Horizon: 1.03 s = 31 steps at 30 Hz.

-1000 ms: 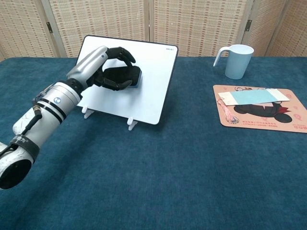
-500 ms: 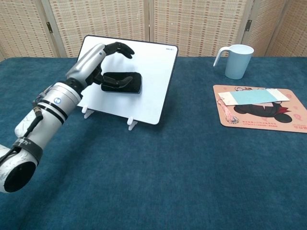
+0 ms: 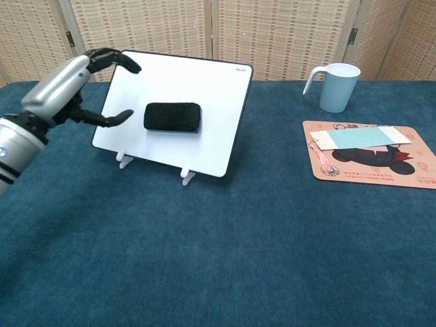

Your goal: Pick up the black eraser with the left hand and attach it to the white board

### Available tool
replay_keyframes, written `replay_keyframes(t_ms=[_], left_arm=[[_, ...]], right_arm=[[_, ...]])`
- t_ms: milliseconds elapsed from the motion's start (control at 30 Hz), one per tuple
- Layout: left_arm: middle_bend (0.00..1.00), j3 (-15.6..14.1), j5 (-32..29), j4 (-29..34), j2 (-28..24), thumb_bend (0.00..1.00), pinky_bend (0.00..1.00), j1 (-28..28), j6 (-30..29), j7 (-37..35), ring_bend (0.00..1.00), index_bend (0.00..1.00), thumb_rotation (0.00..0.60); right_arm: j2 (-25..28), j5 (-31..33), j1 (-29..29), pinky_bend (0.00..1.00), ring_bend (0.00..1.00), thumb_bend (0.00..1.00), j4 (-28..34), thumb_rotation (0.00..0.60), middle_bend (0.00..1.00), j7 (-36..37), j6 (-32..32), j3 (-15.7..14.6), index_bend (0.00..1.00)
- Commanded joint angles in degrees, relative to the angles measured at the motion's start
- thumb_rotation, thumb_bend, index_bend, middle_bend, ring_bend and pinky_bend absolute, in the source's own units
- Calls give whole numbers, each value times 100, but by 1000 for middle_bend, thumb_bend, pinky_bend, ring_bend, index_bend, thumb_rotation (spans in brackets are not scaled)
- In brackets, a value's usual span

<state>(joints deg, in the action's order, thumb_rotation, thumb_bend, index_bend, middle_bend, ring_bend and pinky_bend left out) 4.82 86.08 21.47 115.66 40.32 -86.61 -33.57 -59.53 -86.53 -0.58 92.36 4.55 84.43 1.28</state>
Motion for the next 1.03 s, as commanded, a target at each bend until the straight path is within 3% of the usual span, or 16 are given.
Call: replay_keyframes(t_ms=[33,200,400,567,733,1033], left_arm=[[261,-490,257,1265,-1032,331,75,-831,-358,886,86,268,600],[221,-679,33,3364,-2331,332,27,-1740,-721,2468,46,258,600],[147,-1058,-144,5701,-3883,324,10,-2391,-671,3171,4,186,600],[60,-1338,-589,7010,-4825,267,0,-2631,-129,3689,0,112,600],[48,-1248,-626,7393,-5064,254,0,-2721,-52,3990,0,91,600],[47,-1172,-396,7449,-5175,253,0,-2818,139,3985,0,82,600]], right_arm=[[-15,-29,-11,0,0,196,11,600,0,-46,-16,-18,0],[-56,-58,-47,0,0,196,48,600,0,-207,-65,-35,0],[-111,-58,-66,0,0,196,116,600,0,-444,-67,-32,0],[-157,-44,-46,0,0,197,146,600,0,-571,-19,-27,0],[-204,-30,-39,0,0,197,172,600,0,-725,8,-22,0],[-273,-146,45,0,0,196,205,600,0,-893,208,-55,0]])
